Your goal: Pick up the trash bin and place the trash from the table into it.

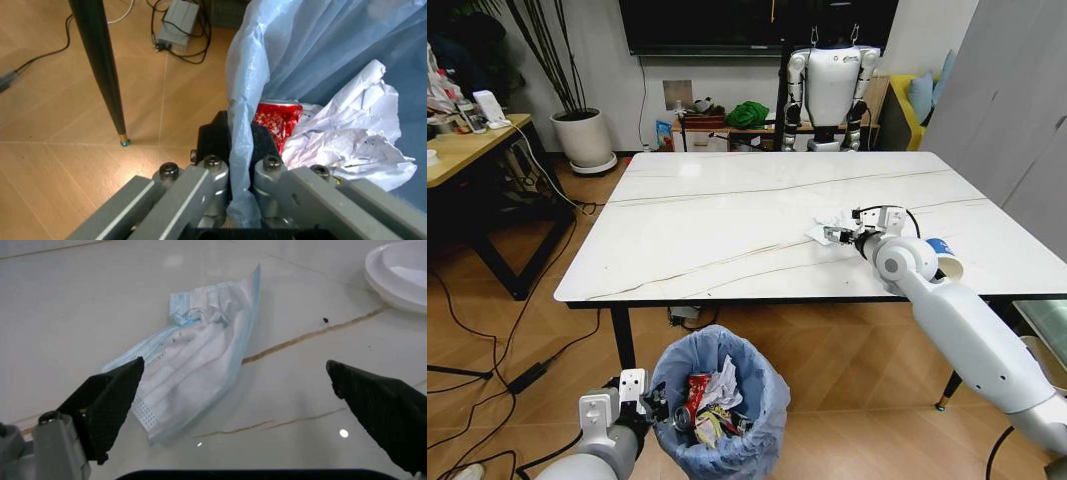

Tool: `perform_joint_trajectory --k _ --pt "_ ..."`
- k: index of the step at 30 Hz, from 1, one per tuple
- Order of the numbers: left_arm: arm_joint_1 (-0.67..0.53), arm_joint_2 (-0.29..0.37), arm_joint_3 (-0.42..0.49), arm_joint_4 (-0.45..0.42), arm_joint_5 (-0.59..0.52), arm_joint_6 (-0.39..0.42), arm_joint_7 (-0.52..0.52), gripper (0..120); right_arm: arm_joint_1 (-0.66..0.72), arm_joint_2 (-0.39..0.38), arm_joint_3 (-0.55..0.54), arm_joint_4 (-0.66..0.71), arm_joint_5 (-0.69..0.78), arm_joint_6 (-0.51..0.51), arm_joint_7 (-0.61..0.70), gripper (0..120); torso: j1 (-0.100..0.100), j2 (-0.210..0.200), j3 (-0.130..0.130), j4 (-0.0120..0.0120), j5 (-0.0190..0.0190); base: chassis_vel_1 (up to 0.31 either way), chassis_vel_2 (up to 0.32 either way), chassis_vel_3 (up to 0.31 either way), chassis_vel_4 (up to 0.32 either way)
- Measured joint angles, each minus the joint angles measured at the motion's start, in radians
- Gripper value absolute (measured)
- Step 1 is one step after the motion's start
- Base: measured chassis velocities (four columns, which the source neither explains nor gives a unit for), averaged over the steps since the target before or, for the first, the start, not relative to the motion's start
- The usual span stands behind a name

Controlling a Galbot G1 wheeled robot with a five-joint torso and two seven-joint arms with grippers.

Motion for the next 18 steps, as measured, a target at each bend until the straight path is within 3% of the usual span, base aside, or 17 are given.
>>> perform_joint_trajectory --k 9,12,14,16,18 --pt "-0.003 0.002 -0.007 -0.001 -0.002 0.000 0.004 0 0.032 0.029 -0.028 -0.059 -0.020 0.005 -0.004 89 0.000 0.000 0.000 0.0002 -0.0001 0.000 0.000 0.000 0.000" --pt "-0.005 0.002 -0.008 -0.001 -0.004 0.000 0.006 0 0.034 0.033 -0.029 -0.081 -0.027 0.010 -0.009 74 0.000 0.000 0.000 0.0001 -0.0001 0.000 0.000 0.000 0.000" --pt "-0.006 0.002 -0.008 -0.001 -0.004 0.000 0.006 0 0.034 0.034 -0.029 -0.082 -0.028 0.010 -0.010 72 0.000 0.000 0.000 0.0001 -0.0001 0.000 0.000 0.000 0.000" --pt "-0.013 0.003 -0.011 0.003 -0.012 0.000 0.007 0 0.039 0.040 -0.033 -0.094 -0.034 0.016 -0.014 59 0.000 0.000 0.000 0.0000 -0.0004 0.000 0.000 0.000 0.000" --pt "-0.014 0.004 -0.012 0.004 -0.014 0.000 0.007 0 0.041 0.042 -0.034 -0.097 -0.035 0.017 -0.014 55 0.000 0.000 0.000 0.0001 -0.0003 0.000 0.000 0.000 0.000"
